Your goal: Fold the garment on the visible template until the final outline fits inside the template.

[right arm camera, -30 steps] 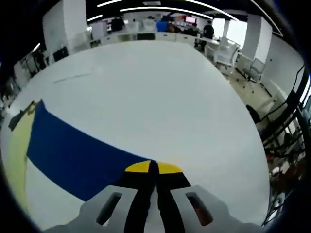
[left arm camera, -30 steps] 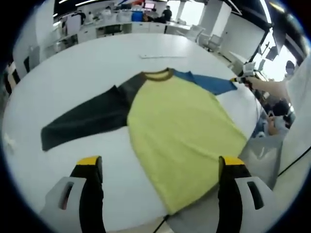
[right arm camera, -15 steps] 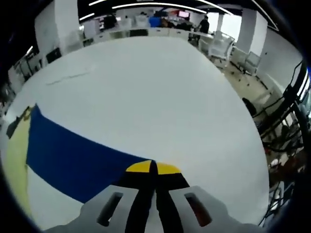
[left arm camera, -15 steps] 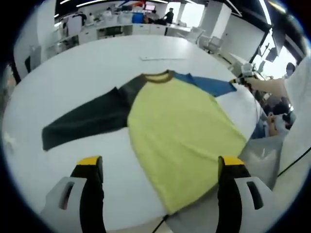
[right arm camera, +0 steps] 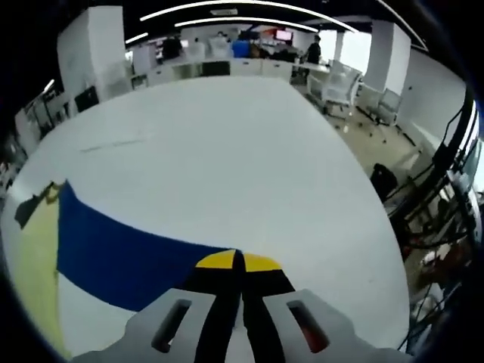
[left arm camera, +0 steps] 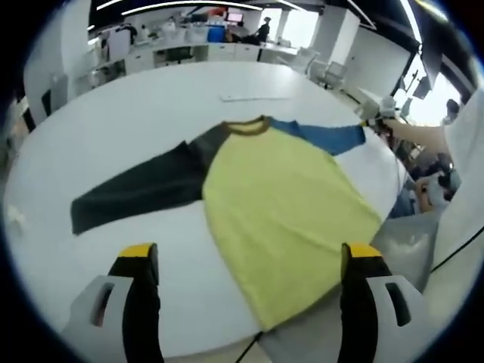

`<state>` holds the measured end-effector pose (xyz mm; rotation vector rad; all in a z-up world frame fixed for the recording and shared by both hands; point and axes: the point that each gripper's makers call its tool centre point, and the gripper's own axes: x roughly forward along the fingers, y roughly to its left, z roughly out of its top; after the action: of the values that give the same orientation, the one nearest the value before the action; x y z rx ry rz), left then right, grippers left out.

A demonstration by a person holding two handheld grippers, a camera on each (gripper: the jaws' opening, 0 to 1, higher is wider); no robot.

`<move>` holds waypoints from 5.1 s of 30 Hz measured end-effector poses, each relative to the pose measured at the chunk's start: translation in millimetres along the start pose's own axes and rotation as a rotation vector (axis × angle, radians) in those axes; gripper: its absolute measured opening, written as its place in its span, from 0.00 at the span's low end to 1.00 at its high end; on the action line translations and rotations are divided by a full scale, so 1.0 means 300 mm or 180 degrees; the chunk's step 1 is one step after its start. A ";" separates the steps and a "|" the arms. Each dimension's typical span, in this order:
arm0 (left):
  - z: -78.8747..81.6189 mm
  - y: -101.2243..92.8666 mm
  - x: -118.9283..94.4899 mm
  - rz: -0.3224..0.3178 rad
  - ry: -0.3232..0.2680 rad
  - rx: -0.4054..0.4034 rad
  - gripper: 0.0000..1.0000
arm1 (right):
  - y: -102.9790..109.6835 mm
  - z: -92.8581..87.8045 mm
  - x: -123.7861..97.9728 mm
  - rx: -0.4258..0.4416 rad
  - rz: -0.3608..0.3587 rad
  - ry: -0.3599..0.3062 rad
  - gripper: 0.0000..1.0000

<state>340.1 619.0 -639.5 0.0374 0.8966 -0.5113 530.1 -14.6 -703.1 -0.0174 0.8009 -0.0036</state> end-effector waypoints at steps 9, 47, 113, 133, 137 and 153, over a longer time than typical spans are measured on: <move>0.012 -0.001 -0.037 0.0015 -0.0133 0.0009 0.98 | 0.018 0.066 -0.052 0.0002 0.0046 -0.0080 0.02; -0.002 -0.051 -0.151 -0.0115 -0.0658 -0.0059 0.96 | 0.278 0.393 -0.336 0.0061 0.0507 -0.0431 0.02; -0.065 -0.100 -0.174 -0.0273 -0.0733 0.0027 0.94 | 1.171 0.580 -0.627 -0.0832 0.2038 -0.0516 0.02; -0.054 -0.108 -0.164 -0.0284 -0.0700 0.0063 0.94 | 1.256 0.563 -0.568 -0.0815 0.2197 -0.0358 0.02; -0.062 -0.104 -0.164 -0.0273 -0.0685 0.0047 0.93 | 1.279 0.557 -0.562 -0.0777 0.2214 -0.0341 0.02; -0.043 -0.100 -0.150 -0.0299 -0.0718 0.0049 0.93 | 1.391 0.498 -0.494 -0.0967 0.2008 -0.0195 0.02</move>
<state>294.1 614.2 -608.4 -0.0480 0.6758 -0.5975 532.8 406.3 -499.8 -0.0511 0.7123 0.7120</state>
